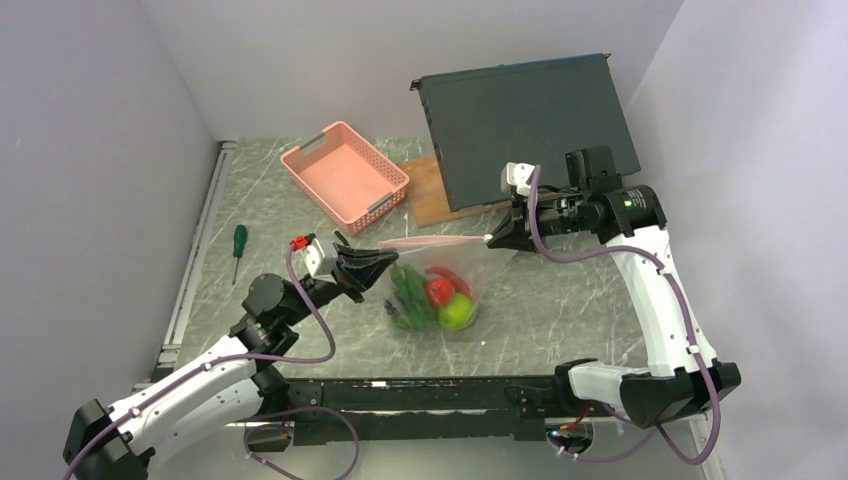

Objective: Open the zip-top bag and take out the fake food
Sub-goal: Unzip the zipper food storage bag at the center of the board.

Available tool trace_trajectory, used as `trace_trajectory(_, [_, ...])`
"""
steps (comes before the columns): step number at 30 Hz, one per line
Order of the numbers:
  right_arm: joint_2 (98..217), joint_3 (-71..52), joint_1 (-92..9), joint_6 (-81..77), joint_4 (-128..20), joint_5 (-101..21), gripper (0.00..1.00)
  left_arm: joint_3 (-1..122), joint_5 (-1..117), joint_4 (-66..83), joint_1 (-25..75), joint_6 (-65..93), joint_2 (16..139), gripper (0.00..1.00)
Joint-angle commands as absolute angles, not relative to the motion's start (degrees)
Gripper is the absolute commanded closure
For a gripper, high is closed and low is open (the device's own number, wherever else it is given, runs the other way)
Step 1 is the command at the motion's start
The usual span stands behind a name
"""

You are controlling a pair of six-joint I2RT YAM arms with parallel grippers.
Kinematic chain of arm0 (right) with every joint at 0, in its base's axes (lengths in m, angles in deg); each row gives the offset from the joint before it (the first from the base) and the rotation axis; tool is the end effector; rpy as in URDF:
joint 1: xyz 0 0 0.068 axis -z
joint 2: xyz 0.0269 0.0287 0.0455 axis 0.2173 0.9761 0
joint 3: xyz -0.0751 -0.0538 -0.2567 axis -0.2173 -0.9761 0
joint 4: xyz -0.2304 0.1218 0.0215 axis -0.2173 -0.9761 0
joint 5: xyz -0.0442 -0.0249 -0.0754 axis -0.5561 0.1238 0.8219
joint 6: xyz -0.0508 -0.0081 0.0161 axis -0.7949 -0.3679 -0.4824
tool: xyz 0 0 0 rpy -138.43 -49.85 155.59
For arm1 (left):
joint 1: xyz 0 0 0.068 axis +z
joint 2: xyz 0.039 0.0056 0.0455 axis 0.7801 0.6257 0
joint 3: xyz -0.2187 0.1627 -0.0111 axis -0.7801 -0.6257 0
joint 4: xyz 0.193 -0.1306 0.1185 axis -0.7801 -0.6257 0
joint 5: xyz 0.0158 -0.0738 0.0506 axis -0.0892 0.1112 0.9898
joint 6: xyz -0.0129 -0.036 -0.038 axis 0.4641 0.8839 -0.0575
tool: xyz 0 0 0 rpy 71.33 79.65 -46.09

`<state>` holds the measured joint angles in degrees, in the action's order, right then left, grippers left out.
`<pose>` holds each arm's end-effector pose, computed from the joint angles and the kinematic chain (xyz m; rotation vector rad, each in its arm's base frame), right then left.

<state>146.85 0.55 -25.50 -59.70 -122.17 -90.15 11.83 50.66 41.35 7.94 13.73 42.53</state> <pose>0.1952 0.0758 0.4088 -1.4287 1.5804 0.8778 0.1191 -0.1253 0.3068 0.5935 1.1766 -0.9891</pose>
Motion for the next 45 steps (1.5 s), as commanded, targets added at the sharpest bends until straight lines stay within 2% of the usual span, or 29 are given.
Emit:
trace_trajectory(1, [145.3,0.7,-21.9,-63.4,-124.1,-87.5,0.99,11.6,54.1,42.2,9.6,12.6,40.5,1.00])
trace_trajectory(21, [146.4,1.8,-12.9,-73.6,-133.5,-88.9,0.98,10.6,55.0,41.1,10.6,12.7,38.2,1.00])
trace_trajectory(24, [146.5,1.9,-12.9,-74.8,-135.0,-89.3,0.95,10.7,54.6,41.2,10.7,12.8,38.3,1.00])
trace_trajectory(25, [146.7,2.3,-12.9,-75.7,-136.0,-89.9,0.88,10.8,54.1,41.4,10.7,12.9,38.6,1.00])
trace_trajectory(26, [147.0,2.9,-12.9,-77.8,-138.0,-90.7,0.76,11.0,53.0,41.5,10.7,13.0,38.8,1.00])
trace_trajectory(29, [146.6,4.8,-14.6,-75.9,-139.3,-92.7,0.31,12.4,49.3,41.8,10.7,13.5,40.9,1.00])
trace_trajectory(31, [146.5,6.2,-19.0,-73.6,-139.0,-93.0,0.21,13.4,47.1,42.5,10.7,13.7,42.5,1.00])
trace_trajectory(35, [147.7,8.6,-28.7,-62.6,-133.0,-93.3,0.20,16.2,42.5,42.1,10.7,13.0,46.0,1.00])
trace_trajectory(40, [150.2,10.3,-33.9,-52.9,-123.5,-90.4,0.21,18.9,36.1,38.9,10.7,10.4,47.9,1.00])
trace_trajectory(45, [153.4,14.5,-35.0,-48.9,-121.2,-90.3,0.33,19.8,32.9,34.7,10.7,7.2,46.8,1.00])
